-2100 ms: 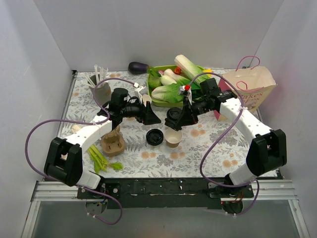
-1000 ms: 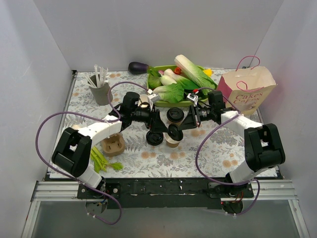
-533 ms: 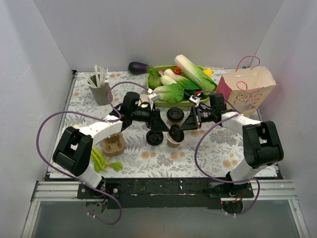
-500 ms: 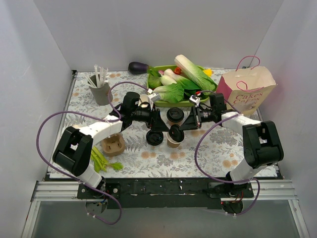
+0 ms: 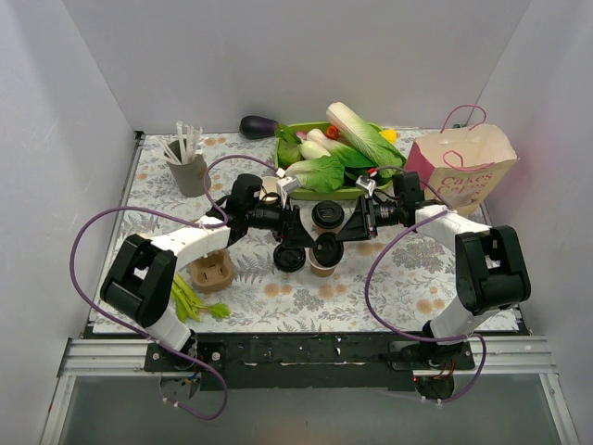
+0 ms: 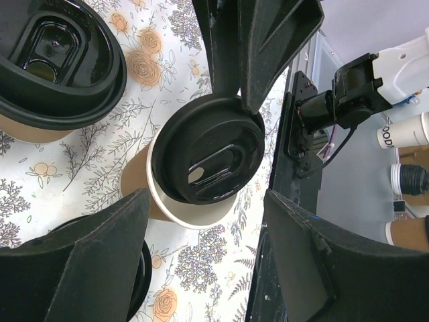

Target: Pack the takeout coffee

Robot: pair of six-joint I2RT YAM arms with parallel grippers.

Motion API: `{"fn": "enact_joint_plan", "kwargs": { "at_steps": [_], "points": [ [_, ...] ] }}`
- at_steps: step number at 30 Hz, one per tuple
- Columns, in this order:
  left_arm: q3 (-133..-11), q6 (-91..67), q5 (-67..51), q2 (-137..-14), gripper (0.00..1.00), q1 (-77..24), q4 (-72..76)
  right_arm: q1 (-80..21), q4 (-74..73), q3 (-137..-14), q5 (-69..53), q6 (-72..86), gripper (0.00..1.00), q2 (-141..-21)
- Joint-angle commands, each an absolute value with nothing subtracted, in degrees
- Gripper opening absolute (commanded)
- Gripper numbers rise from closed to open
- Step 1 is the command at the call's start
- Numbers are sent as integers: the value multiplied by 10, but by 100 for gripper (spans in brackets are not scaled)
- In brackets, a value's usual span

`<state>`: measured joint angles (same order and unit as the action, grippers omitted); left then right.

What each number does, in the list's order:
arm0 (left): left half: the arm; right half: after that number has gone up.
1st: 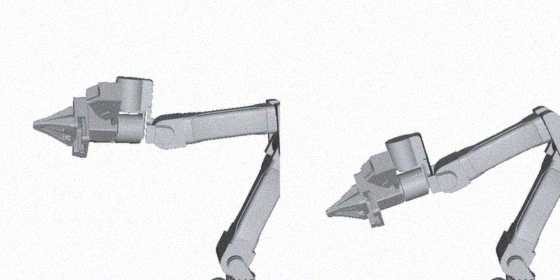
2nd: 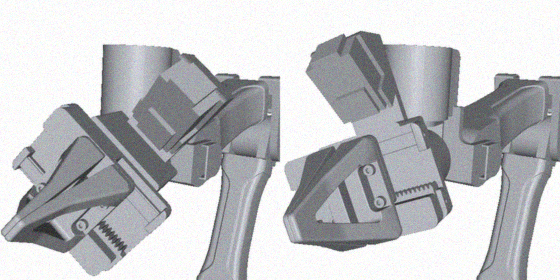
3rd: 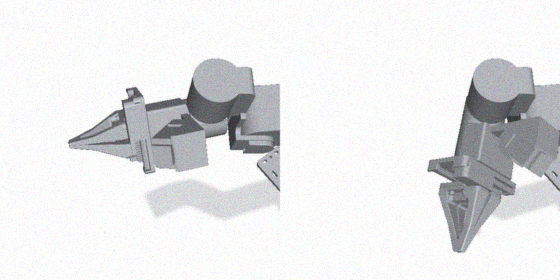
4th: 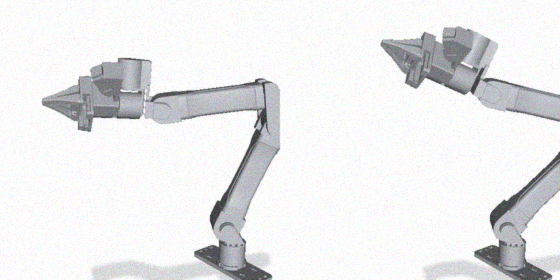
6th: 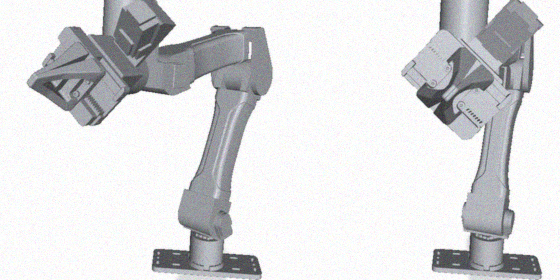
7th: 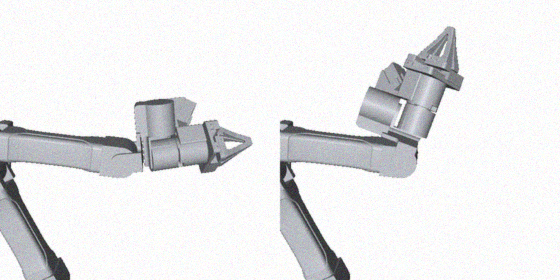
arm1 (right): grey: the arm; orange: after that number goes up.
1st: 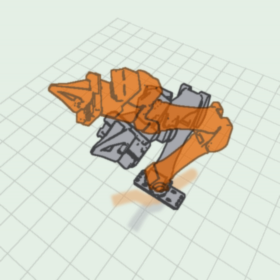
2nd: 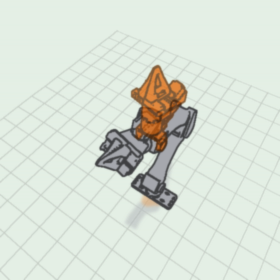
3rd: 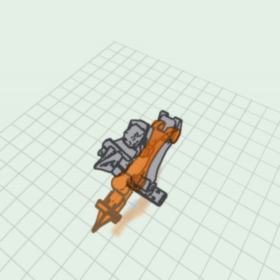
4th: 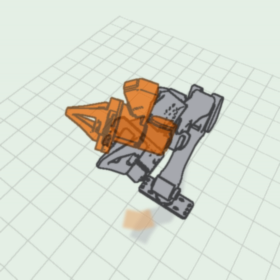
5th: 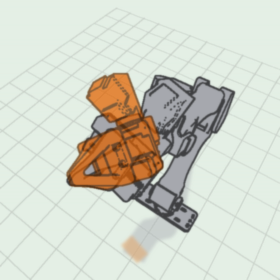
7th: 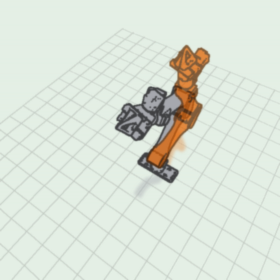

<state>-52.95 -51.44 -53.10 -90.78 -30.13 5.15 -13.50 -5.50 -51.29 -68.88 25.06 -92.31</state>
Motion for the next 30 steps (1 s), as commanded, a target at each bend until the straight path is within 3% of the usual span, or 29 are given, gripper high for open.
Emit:
{"fn": "enact_joint_plan", "kwargs": {
  "at_steps": [1,30],
  "points": [
    [-525,-514,-528,-906,68,-303,64,-130,-104,-540,-666,209,35,-916],
    [-497,-533,-504,-913,67,-304,76,-129,-174,-562,-608,145,36,-945]
  ]
}}
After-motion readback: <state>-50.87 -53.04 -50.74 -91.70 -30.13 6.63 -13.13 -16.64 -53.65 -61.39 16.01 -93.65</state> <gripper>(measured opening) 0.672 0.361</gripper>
